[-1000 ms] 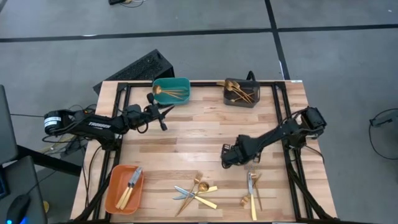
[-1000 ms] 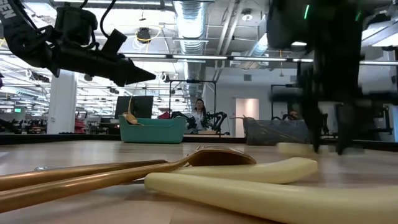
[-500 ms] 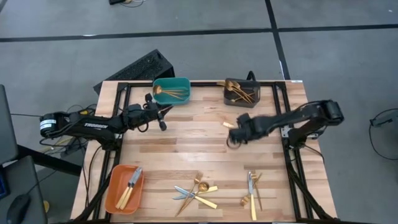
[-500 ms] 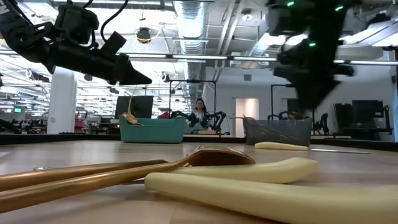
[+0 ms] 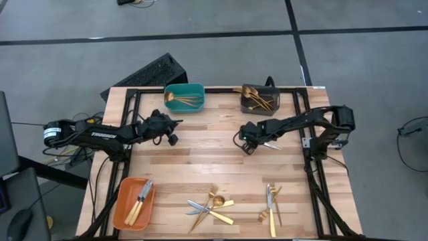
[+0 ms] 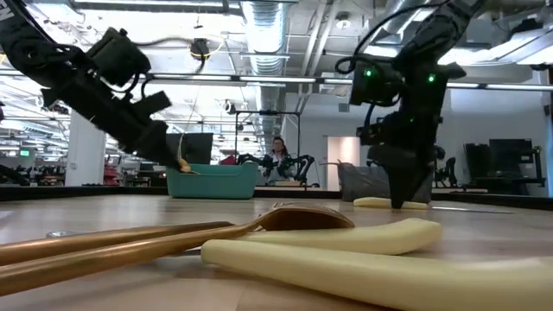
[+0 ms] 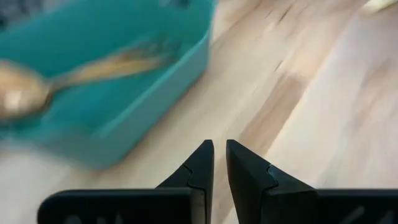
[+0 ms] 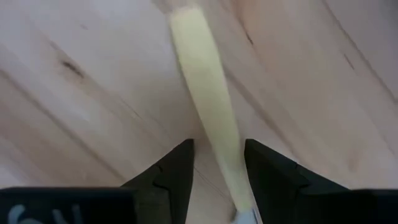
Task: Sort silverware by color (type)
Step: Put the yellow table knife into the orange bin
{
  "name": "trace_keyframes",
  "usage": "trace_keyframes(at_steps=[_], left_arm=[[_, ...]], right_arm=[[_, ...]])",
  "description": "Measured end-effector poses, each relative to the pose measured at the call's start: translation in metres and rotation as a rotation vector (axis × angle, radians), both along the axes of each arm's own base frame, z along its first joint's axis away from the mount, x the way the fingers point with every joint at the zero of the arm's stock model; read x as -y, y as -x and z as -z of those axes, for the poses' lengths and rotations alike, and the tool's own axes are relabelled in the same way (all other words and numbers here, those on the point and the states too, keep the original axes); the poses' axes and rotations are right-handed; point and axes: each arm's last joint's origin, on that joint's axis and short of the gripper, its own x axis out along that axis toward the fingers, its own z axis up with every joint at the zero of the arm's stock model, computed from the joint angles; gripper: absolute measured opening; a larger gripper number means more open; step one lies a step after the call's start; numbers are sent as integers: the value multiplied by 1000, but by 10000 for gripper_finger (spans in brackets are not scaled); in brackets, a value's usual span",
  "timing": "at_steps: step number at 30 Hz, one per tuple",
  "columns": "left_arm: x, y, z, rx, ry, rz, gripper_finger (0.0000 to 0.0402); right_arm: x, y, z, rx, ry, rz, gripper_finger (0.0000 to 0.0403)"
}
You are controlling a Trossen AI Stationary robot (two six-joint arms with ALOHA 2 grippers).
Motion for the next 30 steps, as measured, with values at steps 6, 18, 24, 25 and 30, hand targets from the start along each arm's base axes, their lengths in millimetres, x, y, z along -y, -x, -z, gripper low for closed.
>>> trace_keyframes(at_steps=[6,18,24,25,30], left_arm=[[3,9,11,-84,108,-86,31],[21,0,-25,225,91,101,32],[24,12,-51,334,-39,130,43],[24,13,-54,348,-59,135,47],[26,8,-58,415,-34,215,81]], right_arm=[[-1,-6,18,-56,-19,-66,151],[-19,-20,5,385,179,313,74],[-27,-47,-14,769,202,231,74],[-29,-52,-20,835,228,201,74],[-36,-67,-53,1088,366,16,74]])
